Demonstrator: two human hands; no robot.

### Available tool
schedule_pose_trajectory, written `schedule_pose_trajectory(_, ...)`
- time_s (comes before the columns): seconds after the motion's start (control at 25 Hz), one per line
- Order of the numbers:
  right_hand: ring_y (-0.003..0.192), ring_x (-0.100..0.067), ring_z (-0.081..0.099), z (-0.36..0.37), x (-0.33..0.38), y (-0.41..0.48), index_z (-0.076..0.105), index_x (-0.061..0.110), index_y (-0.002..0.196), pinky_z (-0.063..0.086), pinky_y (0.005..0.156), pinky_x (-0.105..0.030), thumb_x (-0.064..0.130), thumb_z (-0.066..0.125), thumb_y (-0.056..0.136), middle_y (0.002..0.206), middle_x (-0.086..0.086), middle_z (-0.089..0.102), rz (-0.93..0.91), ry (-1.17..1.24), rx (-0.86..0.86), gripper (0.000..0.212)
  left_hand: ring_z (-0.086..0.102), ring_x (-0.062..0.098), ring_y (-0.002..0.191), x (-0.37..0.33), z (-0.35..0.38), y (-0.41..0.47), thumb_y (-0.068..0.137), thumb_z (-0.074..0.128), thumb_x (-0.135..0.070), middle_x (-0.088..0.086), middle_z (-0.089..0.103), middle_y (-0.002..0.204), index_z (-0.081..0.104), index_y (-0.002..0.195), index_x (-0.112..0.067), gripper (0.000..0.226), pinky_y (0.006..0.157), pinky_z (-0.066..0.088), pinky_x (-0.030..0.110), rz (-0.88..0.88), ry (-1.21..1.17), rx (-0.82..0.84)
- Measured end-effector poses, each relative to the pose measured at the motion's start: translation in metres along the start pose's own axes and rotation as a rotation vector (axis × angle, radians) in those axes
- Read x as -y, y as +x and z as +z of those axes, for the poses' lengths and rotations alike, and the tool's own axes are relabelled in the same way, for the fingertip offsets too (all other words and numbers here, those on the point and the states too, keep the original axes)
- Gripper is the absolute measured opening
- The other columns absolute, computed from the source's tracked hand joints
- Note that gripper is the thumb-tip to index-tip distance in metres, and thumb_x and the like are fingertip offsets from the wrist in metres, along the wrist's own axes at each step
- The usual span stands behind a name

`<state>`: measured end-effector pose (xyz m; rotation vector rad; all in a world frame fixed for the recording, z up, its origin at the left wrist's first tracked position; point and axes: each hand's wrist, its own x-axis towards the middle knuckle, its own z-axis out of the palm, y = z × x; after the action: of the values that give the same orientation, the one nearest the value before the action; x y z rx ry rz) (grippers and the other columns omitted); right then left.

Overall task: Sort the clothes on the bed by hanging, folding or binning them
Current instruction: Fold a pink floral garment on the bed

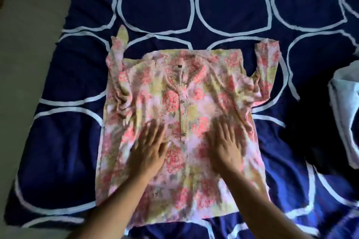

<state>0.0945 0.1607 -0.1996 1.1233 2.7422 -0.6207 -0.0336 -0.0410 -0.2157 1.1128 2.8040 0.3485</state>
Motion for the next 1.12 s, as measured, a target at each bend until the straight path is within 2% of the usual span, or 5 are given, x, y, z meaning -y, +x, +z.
schedule_pose_trajectory(0.36, 0.099, -0.04, 0.051, -0.032, -0.076, -0.131, 0.056, 0.012, 0.105, 0.038, 0.087, -0.048, 0.056, 0.038, 0.084, 0.104, -0.018, 0.062, 0.628, 0.123, -0.064, 0.053, 0.061, 0.044, 0.086, 0.034, -0.057, -0.128, 0.086, 0.051, -0.041, 0.023, 0.065, 0.094, 0.062, 0.099, -0.007, 0.038, 0.071, 0.048, 0.047, -0.877, -0.304, -0.04)
schedule_pose_trajectory(0.64, 0.081, -0.039, 0.061, -0.045, -0.11, -0.152, 0.057, 0.005, 0.086, 0.046, 0.075, -0.052, 0.023, 0.068, 0.086, 0.078, -0.019, 0.065, 0.595, 0.602, 0.16, 0.022, 0.057, 0.034, 0.067, 0.048, -0.062, -0.17, 0.085, 0.067, -0.034, 0.011, 0.05, 0.075, 0.043, 0.052, -0.011, 0.047, 0.065, 0.042, 0.037, -0.693, -0.402, 0.168)
schedule_pose_trajectory(0.88, 0.083, -0.034, 0.058, -0.038, -0.121, -0.197, 0.05, 0.011, 0.08, 0.04, 0.066, -0.042, 0.089, 0.044, 0.059, 0.083, -0.018, 0.062, 0.619, 0.487, 0.156, 0.082, 0.055, 0.024, 0.074, 0.043, -0.048, -0.216, 0.089, 0.067, -0.028, 0.004, 0.048, 0.091, 0.047, 0.059, -0.016, 0.037, 0.069, 0.044, 0.034, -0.671, -0.313, 0.341)
schedule_pose_trajectory(1.0, 0.115, -0.035, 0.048, -0.03, -0.104, -0.198, 0.052, 0.016, 0.1, 0.038, 0.093, -0.046, 0.063, 0.034, 0.078, 0.117, -0.017, 0.057, 0.74, 0.201, 0.111, 0.055, 0.059, 0.034, 0.077, 0.036, -0.044, -0.212, 0.083, 0.071, -0.031, 0.016, 0.058, 0.091, 0.044, 0.051, -0.012, 0.047, 0.067, 0.045, 0.035, -0.778, -0.275, 0.329)
schedule_pose_trajectory(1.12, 0.14, -0.023, 0.017, -0.034, -0.053, -0.188, 0.031, 0.026, 0.142, 0.011, 0.115, -0.045, 0.045, 0.037, 0.073, 0.153, -0.005, 0.021, 0.78, 0.185, -0.137, 0.072, 0.059, 0.035, 0.069, 0.038, -0.048, -0.216, 0.071, 0.064, -0.053, 0.012, 0.059, 0.073, 0.044, 0.046, -0.017, 0.048, 0.058, 0.045, 0.034, -0.731, -0.284, 0.266)
